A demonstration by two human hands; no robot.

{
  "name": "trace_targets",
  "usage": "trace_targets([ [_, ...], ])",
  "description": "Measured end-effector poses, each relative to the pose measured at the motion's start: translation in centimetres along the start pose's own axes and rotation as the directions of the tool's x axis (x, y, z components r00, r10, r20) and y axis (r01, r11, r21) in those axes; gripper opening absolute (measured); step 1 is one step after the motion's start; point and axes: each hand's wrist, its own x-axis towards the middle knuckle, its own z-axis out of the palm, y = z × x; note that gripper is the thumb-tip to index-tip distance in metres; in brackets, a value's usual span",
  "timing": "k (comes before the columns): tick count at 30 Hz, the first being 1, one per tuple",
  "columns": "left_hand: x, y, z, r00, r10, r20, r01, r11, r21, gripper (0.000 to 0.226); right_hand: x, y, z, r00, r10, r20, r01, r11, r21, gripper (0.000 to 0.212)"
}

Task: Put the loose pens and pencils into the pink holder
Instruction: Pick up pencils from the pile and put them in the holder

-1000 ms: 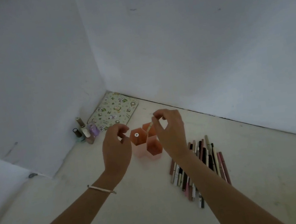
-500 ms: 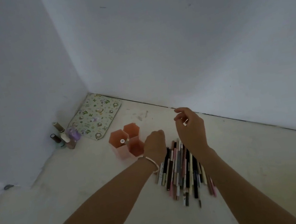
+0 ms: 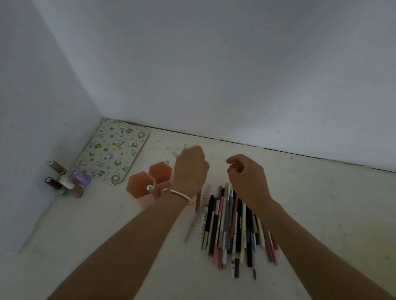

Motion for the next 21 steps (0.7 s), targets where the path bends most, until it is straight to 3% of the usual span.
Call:
trace_targets([
  [5,0.7,0.0,-7.9,0.967,-0.056,-0.248,-0.035,0.938,-0.346,0.006,1.1,-0.7,3.4,0.963,0.090,0.255,-0.004,0.947,-0.320,0.031],
  [9,-0.3,-0.4,-10.5,0.961,-0.073,-0.266,-0.048,0.905,-0.422,0.004,1.4,-0.9,6.0,0.950,0.075,0.302,0.132,0.782,-0.609,0.021],
  [13,-1.4,-0.9,-10.6,0.965,-0.099,-0.244,-0.026,0.887,-0.462,0.005,1.1,-0.8,8.2,0.945,0.074,0.320,0.192,0.667,-0.720,0.016],
  [15,-1.8,-1.3,-10.5,0.962,-0.124,-0.245,-0.013,0.871,-0.492,0.005,0.9,-0.6,8.9,0.947,0.061,0.315,0.189,0.687,-0.702,0.014],
  [17,-2.0,-1.6,-10.6,0.959,-0.147,-0.243,-0.002,0.851,-0.525,0.006,0.9,-0.6,8.8,0.950,0.076,0.303,0.135,0.775,-0.617,0.008],
  [19,-2.1,-2.2,-11.2,0.954,-0.158,-0.256,-0.004,0.844,-0.536,0.005,1.5,-1.3,8.0,0.963,0.131,0.237,-0.019,0.905,-0.424,0.010],
  [21,-2.1,-3.2,-12.5,0.931,-0.189,-0.313,-0.016,0.834,-0.551,0.006,2.8,-2.5,6.2,0.974,0.191,0.126,-0.165,0.968,-0.191,0.015],
])
